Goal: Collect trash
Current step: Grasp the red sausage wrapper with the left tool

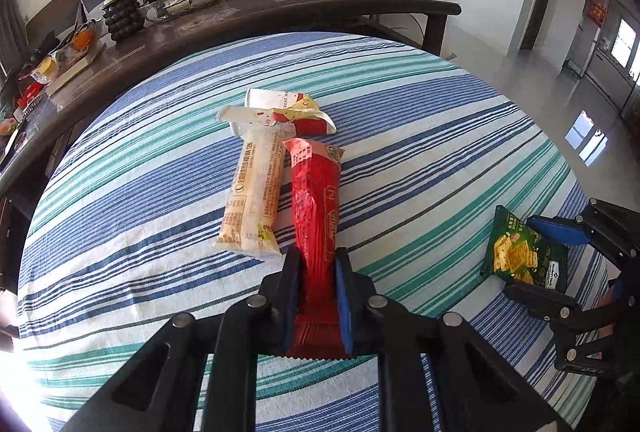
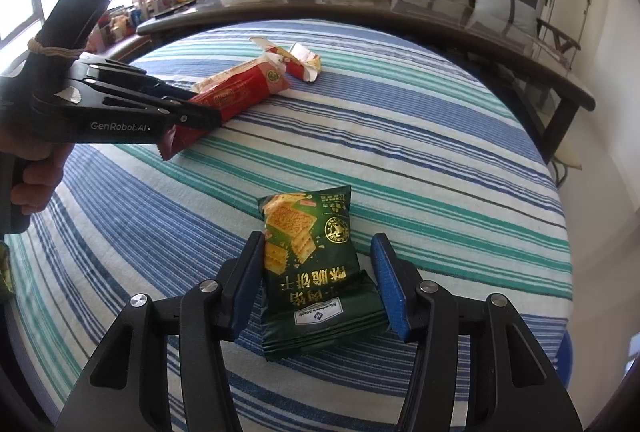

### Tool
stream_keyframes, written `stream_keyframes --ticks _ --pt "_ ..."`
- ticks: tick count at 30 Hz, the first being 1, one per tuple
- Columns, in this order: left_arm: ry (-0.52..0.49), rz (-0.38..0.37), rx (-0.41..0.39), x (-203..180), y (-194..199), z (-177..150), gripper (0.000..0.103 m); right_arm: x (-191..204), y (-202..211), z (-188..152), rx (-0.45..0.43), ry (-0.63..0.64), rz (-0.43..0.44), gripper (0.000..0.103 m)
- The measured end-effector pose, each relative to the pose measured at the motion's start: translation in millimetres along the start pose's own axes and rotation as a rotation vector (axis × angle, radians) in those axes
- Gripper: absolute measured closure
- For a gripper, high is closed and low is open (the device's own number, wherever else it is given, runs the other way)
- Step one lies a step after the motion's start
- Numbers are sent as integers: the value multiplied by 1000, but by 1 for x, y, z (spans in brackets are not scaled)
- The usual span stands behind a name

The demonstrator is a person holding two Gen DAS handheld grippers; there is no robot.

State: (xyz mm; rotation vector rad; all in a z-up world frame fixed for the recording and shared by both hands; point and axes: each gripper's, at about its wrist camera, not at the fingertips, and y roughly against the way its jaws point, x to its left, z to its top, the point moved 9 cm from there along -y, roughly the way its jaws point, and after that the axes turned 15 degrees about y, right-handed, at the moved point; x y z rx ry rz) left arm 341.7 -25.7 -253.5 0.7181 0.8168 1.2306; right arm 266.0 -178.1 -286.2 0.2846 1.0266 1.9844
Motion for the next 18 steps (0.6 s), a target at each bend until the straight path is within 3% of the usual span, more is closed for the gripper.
stream_keyframes --ticks 7,10,13,15,16,17,18 --pt "193 -76 -38 9 58 -51 88 0 7 -6 11 -7 -2 54" --pt "223 -99 -51 5 69 -73 86 8 11 -10 12 2 19 54" --pt "202 -70 -65 2 65 -83 82 12 12 -12 -1 2 21 49" --pt "190 -36 -50 3 56 -86 57 12 11 -11 -5 4 24 45" --pt "178 -17 -59 3 53 -85 37 13 11 -11 -3 7 29 39" --pt "166 9 -75 5 51 -84 29 14 10 -11 0 11 32 32" --pt "152 39 -82 6 48 -83 28 15 10 -11 6 15 31 29"
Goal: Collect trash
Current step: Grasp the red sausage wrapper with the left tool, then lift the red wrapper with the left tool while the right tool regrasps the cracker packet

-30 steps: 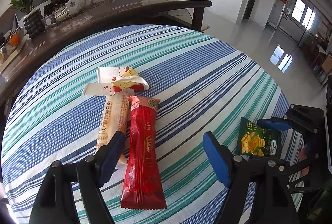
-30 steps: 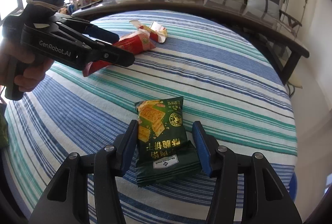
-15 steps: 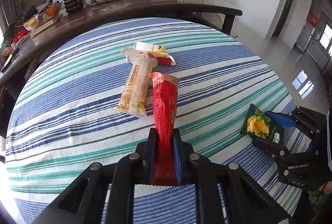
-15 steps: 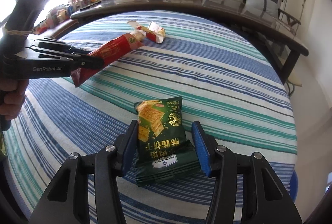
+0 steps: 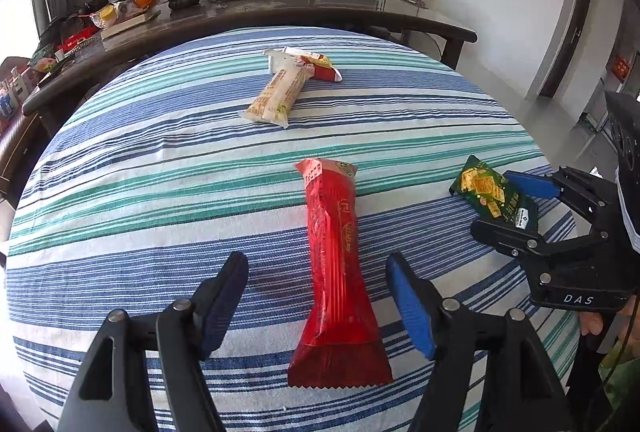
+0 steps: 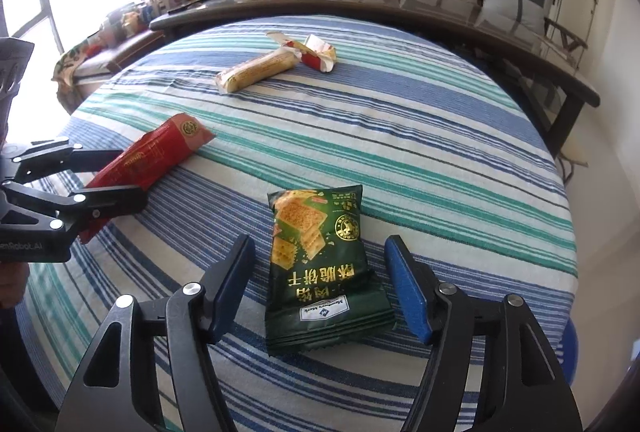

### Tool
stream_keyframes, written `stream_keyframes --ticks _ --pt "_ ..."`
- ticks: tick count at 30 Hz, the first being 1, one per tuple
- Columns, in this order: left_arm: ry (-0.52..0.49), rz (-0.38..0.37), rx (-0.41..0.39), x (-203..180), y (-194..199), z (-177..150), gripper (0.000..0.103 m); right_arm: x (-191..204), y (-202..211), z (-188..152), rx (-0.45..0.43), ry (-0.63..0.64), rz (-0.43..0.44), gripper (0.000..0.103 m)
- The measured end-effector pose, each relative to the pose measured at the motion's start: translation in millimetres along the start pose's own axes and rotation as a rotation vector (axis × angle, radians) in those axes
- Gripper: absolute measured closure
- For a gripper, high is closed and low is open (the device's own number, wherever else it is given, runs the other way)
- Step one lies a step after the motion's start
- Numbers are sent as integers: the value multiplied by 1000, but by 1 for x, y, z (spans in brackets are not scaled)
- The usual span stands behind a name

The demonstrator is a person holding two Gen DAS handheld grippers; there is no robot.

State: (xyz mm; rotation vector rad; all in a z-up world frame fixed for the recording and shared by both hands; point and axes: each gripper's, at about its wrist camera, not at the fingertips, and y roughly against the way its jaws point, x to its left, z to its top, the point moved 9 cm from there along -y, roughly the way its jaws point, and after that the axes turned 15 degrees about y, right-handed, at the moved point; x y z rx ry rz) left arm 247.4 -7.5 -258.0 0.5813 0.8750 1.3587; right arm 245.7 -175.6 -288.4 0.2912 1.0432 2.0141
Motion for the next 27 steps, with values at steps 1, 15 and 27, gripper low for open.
stream_keyframes --ticks 1,15,27 --pt "-15 23 4 0 -4 0 28 0 -1 0 6 3 -2 25" --pt "-4 52 0 7 -18 9 10 -2 -9 -1 55 -7 3 4" --pt "-3 52 1 7 -18 10 10 1 -10 1 73 15 36 1"
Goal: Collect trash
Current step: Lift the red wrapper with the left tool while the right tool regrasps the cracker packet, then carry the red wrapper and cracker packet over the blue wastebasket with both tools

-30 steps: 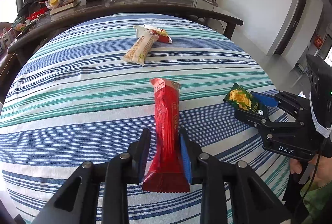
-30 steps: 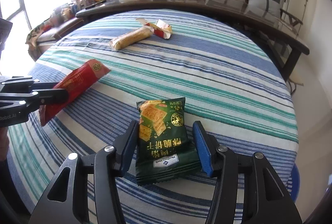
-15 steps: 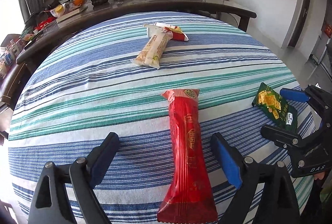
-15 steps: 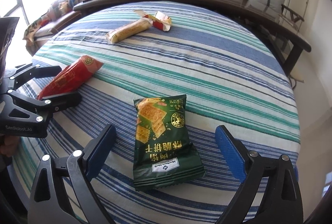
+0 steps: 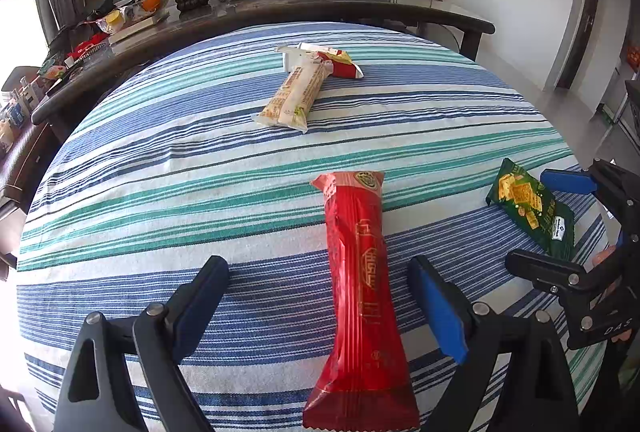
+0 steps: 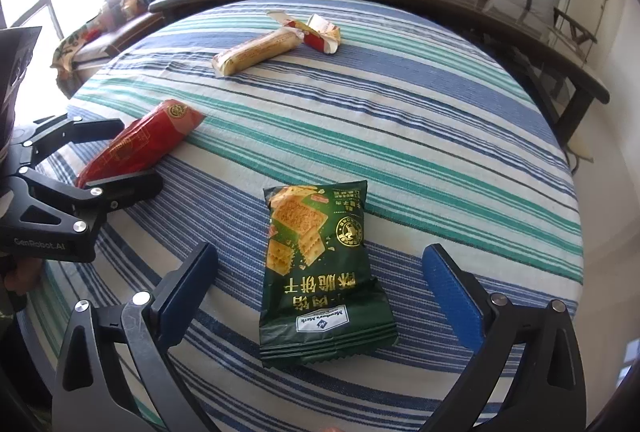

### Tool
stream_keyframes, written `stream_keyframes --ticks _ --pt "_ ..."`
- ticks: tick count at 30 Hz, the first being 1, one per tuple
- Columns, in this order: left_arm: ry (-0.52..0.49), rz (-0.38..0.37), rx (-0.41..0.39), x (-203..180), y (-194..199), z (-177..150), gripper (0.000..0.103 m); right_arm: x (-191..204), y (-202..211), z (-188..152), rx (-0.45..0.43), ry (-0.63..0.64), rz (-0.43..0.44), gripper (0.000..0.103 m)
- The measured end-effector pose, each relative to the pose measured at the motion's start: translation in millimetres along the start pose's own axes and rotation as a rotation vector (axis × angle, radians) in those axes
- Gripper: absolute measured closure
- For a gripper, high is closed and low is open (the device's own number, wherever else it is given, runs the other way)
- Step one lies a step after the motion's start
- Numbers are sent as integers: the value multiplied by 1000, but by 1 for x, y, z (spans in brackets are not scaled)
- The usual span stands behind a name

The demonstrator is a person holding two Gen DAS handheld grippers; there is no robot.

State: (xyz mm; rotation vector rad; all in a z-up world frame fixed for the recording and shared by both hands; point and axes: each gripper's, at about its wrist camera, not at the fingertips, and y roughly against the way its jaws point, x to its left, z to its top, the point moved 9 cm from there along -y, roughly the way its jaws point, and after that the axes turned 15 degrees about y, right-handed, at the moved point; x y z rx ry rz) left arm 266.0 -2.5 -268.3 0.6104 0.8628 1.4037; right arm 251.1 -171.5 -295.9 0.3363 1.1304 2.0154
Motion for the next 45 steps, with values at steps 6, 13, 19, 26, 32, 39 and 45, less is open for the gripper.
stream_keyframes --ticks 6,13,19,26,32,39,45 --pt "-1 -3 2 1 0 0 10 2 6 -2 4 23 19 13" --pt "-1 -5 6 0 0 -1 10 1 6 -3 10 26 28 17" --pt "-13 -40 -8 -3 12 -2 18 1 11 -1 2 8 78 23" --pt "-51 -65 4 -16 10 -6 57 2 13 3 2 16 70 31" --pt "-54 -84 -15 -17 16 -3 85 0 13 5 -4 -6 80 64" --pt "9 -182 -20 -22 28 1 87 -6 30 11 -66 -60 81 66" --pt "4 -200 -23 -34 34 -4 88 -13 35 6 -81 -110 90 66"
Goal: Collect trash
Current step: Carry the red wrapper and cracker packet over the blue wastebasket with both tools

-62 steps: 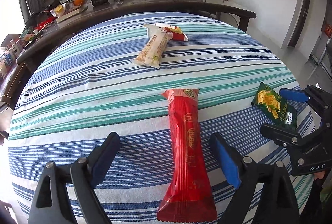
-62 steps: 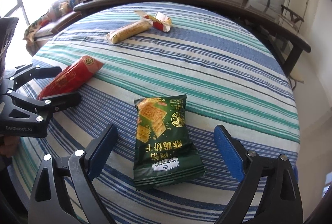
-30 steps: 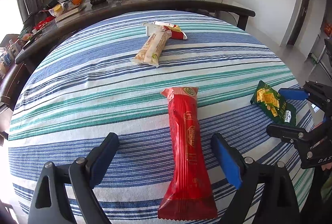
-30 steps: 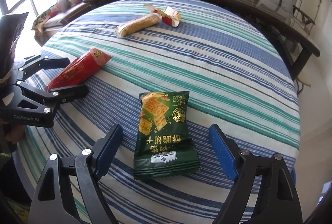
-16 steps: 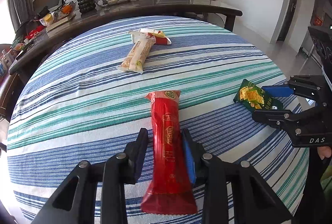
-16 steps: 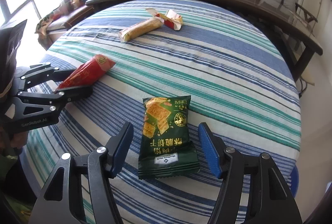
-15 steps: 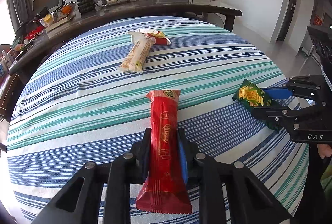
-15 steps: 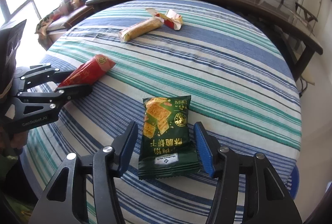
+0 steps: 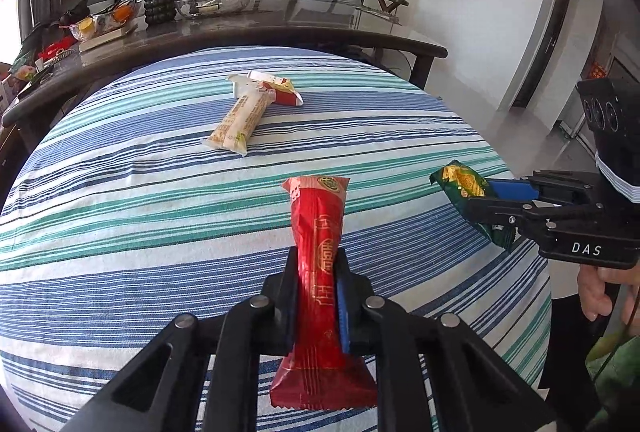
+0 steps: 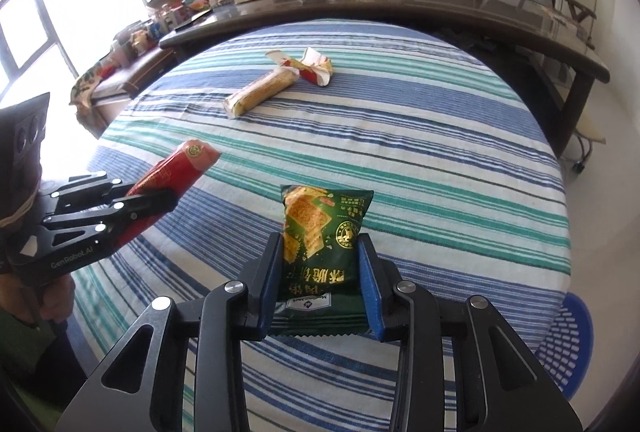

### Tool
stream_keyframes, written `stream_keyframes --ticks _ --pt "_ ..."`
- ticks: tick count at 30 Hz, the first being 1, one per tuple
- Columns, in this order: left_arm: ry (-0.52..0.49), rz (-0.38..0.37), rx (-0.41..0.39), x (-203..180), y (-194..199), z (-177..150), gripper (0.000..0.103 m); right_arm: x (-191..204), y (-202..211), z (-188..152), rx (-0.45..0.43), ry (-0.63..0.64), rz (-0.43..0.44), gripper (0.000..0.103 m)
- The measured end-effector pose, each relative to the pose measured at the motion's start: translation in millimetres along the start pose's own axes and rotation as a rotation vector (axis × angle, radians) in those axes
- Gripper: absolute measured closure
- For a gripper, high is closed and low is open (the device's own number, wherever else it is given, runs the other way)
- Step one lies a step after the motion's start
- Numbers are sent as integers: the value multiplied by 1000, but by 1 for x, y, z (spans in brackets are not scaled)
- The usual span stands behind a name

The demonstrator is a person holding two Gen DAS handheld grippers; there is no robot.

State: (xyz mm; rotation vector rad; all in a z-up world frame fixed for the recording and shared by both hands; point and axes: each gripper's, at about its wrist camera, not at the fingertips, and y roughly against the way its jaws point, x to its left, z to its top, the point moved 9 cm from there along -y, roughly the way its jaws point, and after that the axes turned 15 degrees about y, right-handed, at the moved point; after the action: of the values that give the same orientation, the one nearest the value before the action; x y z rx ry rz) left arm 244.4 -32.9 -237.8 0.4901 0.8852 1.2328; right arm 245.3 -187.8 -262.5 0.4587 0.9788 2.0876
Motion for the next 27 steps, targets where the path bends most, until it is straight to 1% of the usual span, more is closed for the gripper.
stream_keyframes --ticks 4,7,11,14,19,23,27 --pt "-8 -21 5 -18 3 -4 88 -6 9 -2 -22 -42 14 66" --pt "-25 -39 4 -39 5 -6 88 -14 20 -5 -43 -72 18 66" --pt "-49 -92 17 -78 7 -10 88 -36 36 -17 -60 -132 3 66" --pt "-89 -144 28 -117 6 -10 88 -66 55 -31 -74 -202 -16 66" --pt "-159 -238 58 -196 -2 -11 88 -136 95 -57 -73 -289 -135 66" --pt "-184 -294 88 -257 -17 -14 88 -191 123 -83 -37 -317 -258 66" --pt "-193 -331 133 -312 -45 -21 88 -238 138 -116 3 -360 -366 66"
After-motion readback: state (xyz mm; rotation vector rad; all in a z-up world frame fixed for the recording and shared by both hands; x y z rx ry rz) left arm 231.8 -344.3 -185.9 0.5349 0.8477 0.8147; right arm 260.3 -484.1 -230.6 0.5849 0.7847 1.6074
